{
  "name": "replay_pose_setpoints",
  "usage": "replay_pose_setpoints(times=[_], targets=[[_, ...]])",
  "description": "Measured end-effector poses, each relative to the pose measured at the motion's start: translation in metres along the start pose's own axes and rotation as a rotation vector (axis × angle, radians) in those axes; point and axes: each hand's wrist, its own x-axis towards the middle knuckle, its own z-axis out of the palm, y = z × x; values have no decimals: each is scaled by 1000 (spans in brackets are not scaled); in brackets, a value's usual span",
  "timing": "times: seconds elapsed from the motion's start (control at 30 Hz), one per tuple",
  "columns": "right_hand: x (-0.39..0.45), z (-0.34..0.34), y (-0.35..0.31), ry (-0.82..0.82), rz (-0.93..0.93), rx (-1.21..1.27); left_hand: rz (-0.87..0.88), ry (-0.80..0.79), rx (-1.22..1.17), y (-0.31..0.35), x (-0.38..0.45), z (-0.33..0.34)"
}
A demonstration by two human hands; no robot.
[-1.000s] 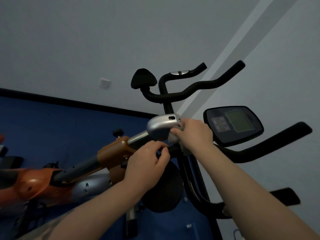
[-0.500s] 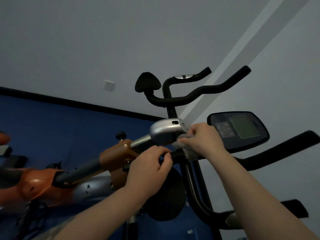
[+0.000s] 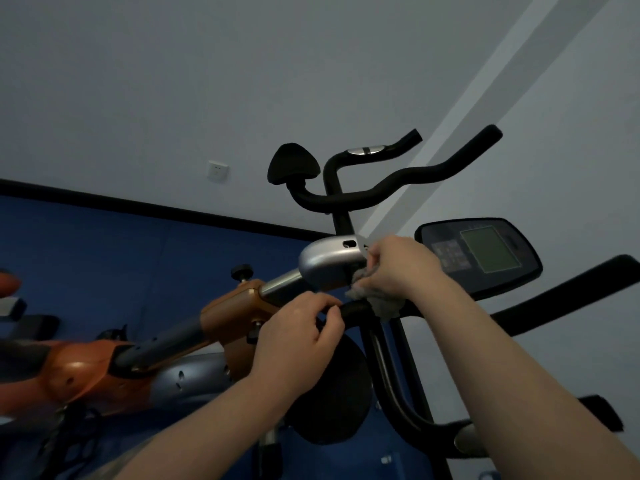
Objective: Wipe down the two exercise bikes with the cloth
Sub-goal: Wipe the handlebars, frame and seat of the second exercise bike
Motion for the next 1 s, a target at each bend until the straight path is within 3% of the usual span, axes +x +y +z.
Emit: replay_pose_setpoints(times=[0.13, 0.37, 0.5, 0.57, 0.63, 0.73, 1.0], targets=[[2, 24, -13, 257, 72, -68, -1, 14, 8, 0, 1, 1], [-10, 36, 9, 397, 115, 353, -3, 6, -8, 1, -1, -1], [-20, 20, 23, 653, 70, 582, -23, -11, -20, 2, -1, -2], [-14, 7, 29, 758, -38, 656, -30, -14, -19, 3, -1, -2], [-1, 5, 26, 681, -185, 618, -36, -14, -21, 3, -1, -2], [18, 24, 16, 436, -355, 410, -42, -4, -27, 3, -2, -3], [49, 30, -4, 375, -443, 427, -26, 25, -13, 0, -2, 1]])
